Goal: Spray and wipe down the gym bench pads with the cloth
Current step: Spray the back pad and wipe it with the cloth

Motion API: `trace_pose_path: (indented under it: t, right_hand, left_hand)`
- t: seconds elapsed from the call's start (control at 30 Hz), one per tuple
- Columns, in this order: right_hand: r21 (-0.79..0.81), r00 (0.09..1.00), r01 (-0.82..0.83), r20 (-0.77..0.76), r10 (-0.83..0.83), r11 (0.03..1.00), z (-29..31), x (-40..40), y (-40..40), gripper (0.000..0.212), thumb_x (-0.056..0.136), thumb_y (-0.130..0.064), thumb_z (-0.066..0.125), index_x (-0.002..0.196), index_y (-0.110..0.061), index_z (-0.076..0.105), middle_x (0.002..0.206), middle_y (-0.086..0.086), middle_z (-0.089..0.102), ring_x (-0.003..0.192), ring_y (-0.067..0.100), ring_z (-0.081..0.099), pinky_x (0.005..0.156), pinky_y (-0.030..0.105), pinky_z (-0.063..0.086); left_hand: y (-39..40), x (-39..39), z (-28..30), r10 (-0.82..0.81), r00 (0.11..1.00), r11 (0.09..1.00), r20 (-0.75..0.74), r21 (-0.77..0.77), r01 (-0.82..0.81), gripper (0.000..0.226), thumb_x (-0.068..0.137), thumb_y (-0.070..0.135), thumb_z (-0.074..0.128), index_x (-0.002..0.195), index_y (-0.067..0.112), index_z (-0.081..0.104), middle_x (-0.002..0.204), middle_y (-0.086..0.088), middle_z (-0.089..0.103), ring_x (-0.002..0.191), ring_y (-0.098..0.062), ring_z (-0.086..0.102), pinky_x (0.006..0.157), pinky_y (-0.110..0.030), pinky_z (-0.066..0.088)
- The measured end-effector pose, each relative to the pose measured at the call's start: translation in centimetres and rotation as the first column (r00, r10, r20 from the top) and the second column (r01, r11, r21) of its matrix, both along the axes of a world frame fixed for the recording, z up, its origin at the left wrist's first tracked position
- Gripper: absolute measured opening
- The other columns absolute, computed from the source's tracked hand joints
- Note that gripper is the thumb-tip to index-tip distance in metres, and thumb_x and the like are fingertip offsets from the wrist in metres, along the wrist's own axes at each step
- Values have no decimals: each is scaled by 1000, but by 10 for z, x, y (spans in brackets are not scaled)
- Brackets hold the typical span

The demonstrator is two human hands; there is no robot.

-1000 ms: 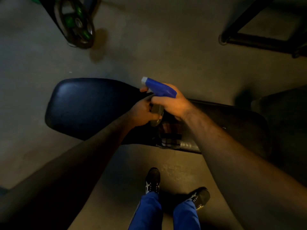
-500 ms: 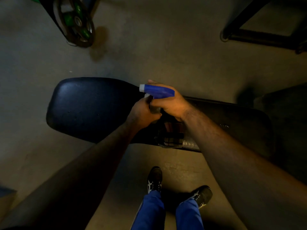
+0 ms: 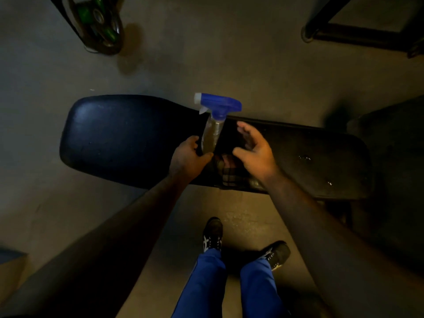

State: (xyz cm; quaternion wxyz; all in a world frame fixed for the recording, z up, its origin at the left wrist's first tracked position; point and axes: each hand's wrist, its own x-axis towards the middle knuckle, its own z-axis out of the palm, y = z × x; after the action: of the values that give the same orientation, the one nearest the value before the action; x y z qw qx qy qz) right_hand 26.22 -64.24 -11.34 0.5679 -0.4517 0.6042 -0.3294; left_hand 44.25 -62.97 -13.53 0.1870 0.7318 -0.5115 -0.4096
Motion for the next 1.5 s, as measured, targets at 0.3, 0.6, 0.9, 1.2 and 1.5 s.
trace_pose_path:
  t: [0.3, 0.6, 0.9, 1.2, 1.5]
  right_hand:
    - [-108, 730, -352, -654, 200, 930, -92, 4, 55, 60, 98, -35, 57, 153, -19, 40, 161, 9, 37, 152, 29, 27, 123, 45, 25]
    - [-158, 509, -541, -843, 173, 826, -164, 0, 50, 62, 96, -34, 45, 154, -11, 37, 163, 15, 32, 153, 34, 23, 126, 53, 15]
    - [-99, 444, -547, -876, 188, 831, -164, -29, 52, 66, 99, -40, 41, 158, -15, 26, 166, 15, 23, 155, 34, 16, 126, 53, 12]
    - [-73, 426, -456, -893, 145, 887, -163, -47, 29, 72, 99, -52, 37, 157, -10, 28, 166, 16, 23, 154, 35, 17, 126, 54, 14]
    - [-32, 357, -459, -922, 151, 888, -159, -92, -3, 66, 104, -48, 30, 159, -13, 23, 169, 14, 14, 156, 31, 10, 127, 50, 10]
  left_hand:
    - [54, -9, -66, -177, 922, 973, 345, -82, 217, 20, 97, 26, 49, 105, 18, 65, 97, -1, 64, 84, -16, 60, 61, -21, 37]
    - [62, -15, -116, -273, 827, 887, 491, -204, 414, 49, 96, 24, 35, 140, 4, 46, 145, -19, 46, 136, -34, 41, 111, -45, 34]
    - [80, -38, -131, -350, 809, 856, 473, -190, 481, 57, 94, 26, 36, 145, 1, 40, 153, -23, 33, 144, -35, 27, 118, -50, 23]
    - [69, -53, -134, -395, 741, 800, 544, -193, 568, 57, 93, 25, 38, 145, 1, 40, 153, -21, 35, 144, -35, 29, 118, -47, 22]
    - [45, -73, -151, -399, 685, 771, 609, -181, 610, 63, 98, 34, 39, 153, 5, 24, 161, -14, 18, 150, -29, 12, 121, -47, 12]
